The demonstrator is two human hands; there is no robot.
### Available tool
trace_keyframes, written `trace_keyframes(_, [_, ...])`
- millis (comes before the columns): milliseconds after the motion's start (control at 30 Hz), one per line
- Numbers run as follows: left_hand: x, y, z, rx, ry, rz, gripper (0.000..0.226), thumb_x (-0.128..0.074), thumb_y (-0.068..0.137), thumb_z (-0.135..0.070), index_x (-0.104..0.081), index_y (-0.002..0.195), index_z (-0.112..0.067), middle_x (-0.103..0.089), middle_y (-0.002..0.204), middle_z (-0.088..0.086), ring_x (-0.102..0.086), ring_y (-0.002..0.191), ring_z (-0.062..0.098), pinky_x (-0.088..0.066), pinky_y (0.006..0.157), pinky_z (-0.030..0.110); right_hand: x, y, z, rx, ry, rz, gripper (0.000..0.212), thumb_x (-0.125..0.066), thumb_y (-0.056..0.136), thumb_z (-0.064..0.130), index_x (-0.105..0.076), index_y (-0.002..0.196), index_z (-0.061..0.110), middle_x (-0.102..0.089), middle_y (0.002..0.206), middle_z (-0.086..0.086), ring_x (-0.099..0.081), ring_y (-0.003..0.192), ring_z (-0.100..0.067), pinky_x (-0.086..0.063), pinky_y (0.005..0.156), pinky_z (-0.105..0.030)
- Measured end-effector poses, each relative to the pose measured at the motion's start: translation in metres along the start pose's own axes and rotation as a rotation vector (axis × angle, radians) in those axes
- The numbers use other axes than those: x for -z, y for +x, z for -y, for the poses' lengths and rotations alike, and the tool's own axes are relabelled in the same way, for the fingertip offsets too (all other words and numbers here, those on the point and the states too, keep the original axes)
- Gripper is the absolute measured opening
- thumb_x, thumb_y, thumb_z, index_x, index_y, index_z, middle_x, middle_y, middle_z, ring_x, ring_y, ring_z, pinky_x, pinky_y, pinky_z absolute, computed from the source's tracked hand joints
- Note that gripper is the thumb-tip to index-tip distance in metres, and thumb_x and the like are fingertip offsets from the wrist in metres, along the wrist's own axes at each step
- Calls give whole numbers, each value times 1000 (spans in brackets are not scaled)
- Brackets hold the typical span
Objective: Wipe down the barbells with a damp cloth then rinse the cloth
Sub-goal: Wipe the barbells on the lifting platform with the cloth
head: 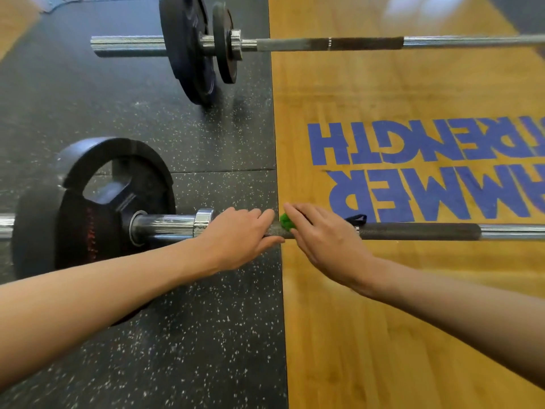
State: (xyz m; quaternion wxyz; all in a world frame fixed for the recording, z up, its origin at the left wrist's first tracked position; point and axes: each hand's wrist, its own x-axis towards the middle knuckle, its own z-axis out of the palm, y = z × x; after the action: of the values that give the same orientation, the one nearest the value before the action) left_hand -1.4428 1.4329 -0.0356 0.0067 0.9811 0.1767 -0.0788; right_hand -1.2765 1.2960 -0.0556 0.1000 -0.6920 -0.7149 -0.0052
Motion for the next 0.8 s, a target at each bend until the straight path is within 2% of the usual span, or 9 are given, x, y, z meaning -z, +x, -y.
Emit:
trace_keyframes(67, [1, -1, -1, 9, 3, 4, 49, -19, 99, -66, -42, 108, -24, -60, 94, -6, -56, 74, 17, -50, 75, 37, 9, -22, -27, 76, -60, 34, 47, -31, 107, 29, -47, 144, 6, -57, 131, -11, -61, 99, -29, -56, 80, -40])
trace_keyframes(200, [4, -3, -2, 43, -21, 11, 47, -22, 99, -68, -42, 105, -25, -58, 90, -7, -52, 68, 15, -50, 72, 36, 29, -45, -65, -240, -36, 39, 35, -32, 106, 31, -62, 111, 15, -58, 85, 2, -58, 67, -23, -51, 58, -38])
trace_keyframes(267, [5, -3, -3, 58, -17, 18, 49, -23, 99, -68, -44, 107, -24, -59, 93, -6, -51, 70, 15, -45, 68, 34, 28, -29, -61, -337, -35, 107, 33, -34, 105, 32, -58, 92, 15, -53, 75, 2, -53, 63, -24, -52, 61, -43])
trace_keyframes(333, [5, -4, -1, 71, 25, 8, 54, -20, 98, -70, -47, 109, -23, -61, 98, -4, -55, 77, 18, -43, 72, 35, 24, -3, -39, -331, 21, 144, 32, -35, 105, 30, -55, 86, 14, -57, 76, -2, -53, 65, -26, -52, 65, -45])
trace_keyframes(433, [5, -6, 4, 42, 157, -13, 58, -19, 98, -66, -53, 111, -21, -65, 106, 0, -62, 95, 25, -42, 84, 40, 16, 38, 12, -218, 43, 155, 27, -38, 104, 27, -58, 92, 12, -64, 88, -8, -57, 72, -27, -51, 65, -39])
trace_keyframes(567, [9, -13, 17, 9, 185, 14, 50, -24, 100, -62, -54, 104, -22, -68, 100, -4, -64, 93, 22, -37, 87, 40, 1, 47, 47, -89, 5, 39, 31, -34, 104, 29, -58, 114, 12, -61, 102, -7, -63, 81, -27, -49, 60, -37])
trace_keyframes(667, [5, -19, 28, -45, 208, -23, 60, -16, 97, -70, -55, 102, -23, -68, 96, -5, -64, 88, 21, -39, 80, 38, -6, 10, 18, 102, -88, -49, 47, -46, 97, 17, -47, 144, 7, -57, 128, -15, -59, 92, -31, -54, 70, -42])
trace_keyframes(733, [1, -20, 32, -64, 208, -37, 62, -14, 96, -70, -55, 103, -24, -68, 96, -6, -64, 87, 19, -38, 74, 36, -6, -23, -17, 167, -185, -74, 65, -60, 89, 2, -41, 152, 9, -47, 144, -23, -56, 106, -36, -55, 82, -47])
trace_keyframes(800, [-1, -20, 32, -74, 207, -57, 63, -12, 96, -70, -55, 103, -25, -68, 95, -7, -63, 86, 19, -36, 71, 35, 1, -50, -51, 172, -240, -52, 72, -62, 89, -1, -37, 155, 12, -39, 152, -26, -52, 119, -40, -53, 93, -51])
